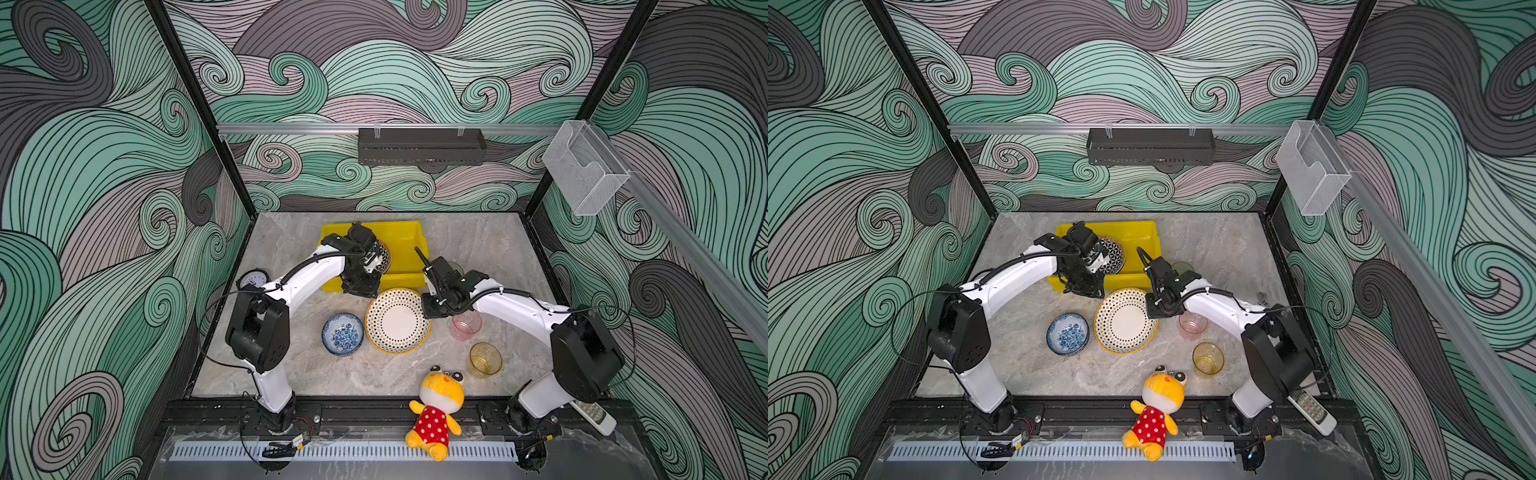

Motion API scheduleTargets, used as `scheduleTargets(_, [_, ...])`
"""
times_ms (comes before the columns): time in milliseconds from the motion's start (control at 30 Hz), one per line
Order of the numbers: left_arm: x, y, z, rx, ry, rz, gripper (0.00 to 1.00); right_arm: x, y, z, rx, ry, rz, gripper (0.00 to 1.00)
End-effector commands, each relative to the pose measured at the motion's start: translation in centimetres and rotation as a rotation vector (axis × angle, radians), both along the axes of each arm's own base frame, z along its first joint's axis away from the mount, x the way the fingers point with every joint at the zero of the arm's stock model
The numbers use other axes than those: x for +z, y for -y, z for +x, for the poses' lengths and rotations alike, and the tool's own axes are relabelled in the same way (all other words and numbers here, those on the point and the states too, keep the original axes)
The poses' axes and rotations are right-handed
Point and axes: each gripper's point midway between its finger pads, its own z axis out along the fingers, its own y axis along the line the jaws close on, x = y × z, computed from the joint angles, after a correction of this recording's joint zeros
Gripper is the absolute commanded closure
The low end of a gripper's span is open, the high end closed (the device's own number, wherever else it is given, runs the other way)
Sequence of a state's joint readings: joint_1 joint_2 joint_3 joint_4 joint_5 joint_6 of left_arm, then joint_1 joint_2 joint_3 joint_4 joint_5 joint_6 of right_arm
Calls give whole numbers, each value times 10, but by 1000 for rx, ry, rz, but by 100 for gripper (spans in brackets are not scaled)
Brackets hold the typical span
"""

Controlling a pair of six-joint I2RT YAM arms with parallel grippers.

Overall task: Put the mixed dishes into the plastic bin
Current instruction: 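Pinch the dotted plate rim with the right gripper and tilt it up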

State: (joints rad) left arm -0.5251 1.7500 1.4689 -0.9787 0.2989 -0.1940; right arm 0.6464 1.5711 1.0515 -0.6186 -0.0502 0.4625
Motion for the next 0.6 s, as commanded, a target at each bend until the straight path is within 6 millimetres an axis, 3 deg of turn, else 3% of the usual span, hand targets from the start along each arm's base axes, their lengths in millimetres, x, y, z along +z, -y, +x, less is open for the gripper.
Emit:
scheduleTargets(0, [7,-4,-3,18,15,-4,76,1,21,-6,-38,6,-73,100])
scheduleTargets(567, [-12,-1,-10,10,-36,-56,69,28,20,-5,-60,63,-18,100])
